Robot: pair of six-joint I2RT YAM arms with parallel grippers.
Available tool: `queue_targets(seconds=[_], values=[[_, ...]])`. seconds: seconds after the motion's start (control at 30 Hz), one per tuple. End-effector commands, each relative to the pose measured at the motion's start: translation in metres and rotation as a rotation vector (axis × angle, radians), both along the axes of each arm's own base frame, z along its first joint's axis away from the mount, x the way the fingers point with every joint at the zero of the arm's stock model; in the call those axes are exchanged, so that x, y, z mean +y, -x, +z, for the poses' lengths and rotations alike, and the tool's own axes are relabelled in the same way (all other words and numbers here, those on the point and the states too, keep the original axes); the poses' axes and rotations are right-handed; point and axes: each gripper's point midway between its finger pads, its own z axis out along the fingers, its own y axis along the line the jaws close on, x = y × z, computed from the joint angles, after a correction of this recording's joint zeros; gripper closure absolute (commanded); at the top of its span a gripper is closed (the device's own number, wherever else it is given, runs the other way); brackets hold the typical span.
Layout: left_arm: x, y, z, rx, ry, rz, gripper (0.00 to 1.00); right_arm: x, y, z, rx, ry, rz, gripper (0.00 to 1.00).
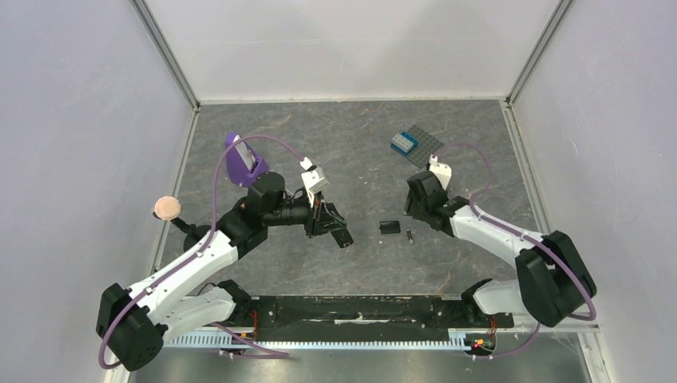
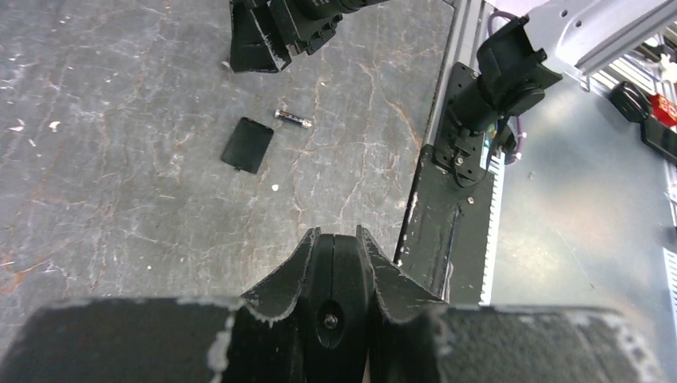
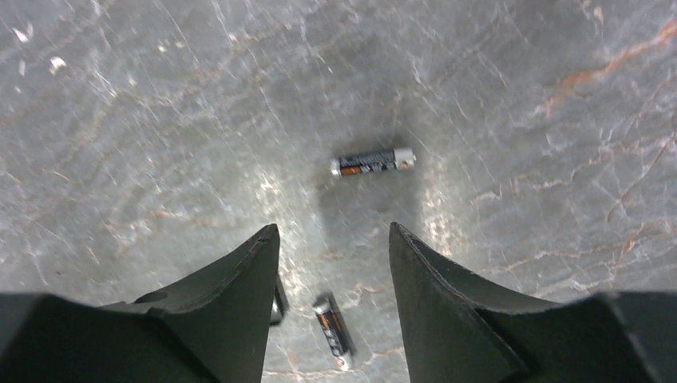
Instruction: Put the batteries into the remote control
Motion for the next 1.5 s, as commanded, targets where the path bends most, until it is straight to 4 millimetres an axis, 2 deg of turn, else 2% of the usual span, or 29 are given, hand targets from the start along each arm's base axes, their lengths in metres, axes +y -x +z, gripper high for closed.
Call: queue_targets(seconds=[0.0,0.07,0.2,0.33,0.47,0.57,0.67,0.83,0.93,1.13,1.27,1.47], values=[[0.005,-0.016,0.022,-0.127,0.045,0.098,0.98,0.002,-0.031,0.022,-0.068,0.021,-0.051,0.46],[0.006,-0.017,0.029,-0.154,0.08,0.109,0.98,0.0,-0.036,0.025,-0.06,0.049,-0.049,0.47],[0.011,-0.017,0.028,-0.156,0.093,0.144,0.98,-0.008,-0.038,0.027,-0.051,0.077,-0.07,0.46],[0.016,-0.023,0.02,-0.138,0.088,0.207,0.98,-0.02,-0.025,0.009,0.025,-0.047,-0.217,0.44],[0.017,-0.022,0.012,-0.127,0.097,0.212,0.98,-0.013,-0.015,-0.007,0.129,-0.179,-0.396,0.48],[0.012,-0.013,0.012,-0.13,0.115,0.153,0.98,-0.001,-0.021,-0.011,0.201,-0.228,-0.472,0.5],[0.013,-0.013,0.008,-0.124,0.107,0.153,0.98,0.011,-0.024,-0.015,0.278,-0.272,-0.538,0.54],[0.013,-0.01,0.008,-0.131,0.106,0.139,0.98,0.014,-0.027,-0.018,0.328,-0.279,-0.645,0.54],[0.014,-0.012,0.005,-0.131,0.096,0.148,0.98,0.009,-0.026,-0.022,0.33,-0.29,-0.7,0.53],[0.014,-0.015,-0.001,-0.126,0.081,0.161,0.98,-0.007,-0.012,-0.031,0.349,-0.308,-0.819,0.53],[0.015,-0.015,-0.002,-0.119,0.075,0.163,0.98,-0.017,-0.017,-0.03,0.286,-0.326,-0.872,0.52],[0.015,-0.016,-0.001,-0.117,0.073,0.169,0.98,-0.022,-0.028,-0.033,0.291,-0.363,-0.909,0.51]])
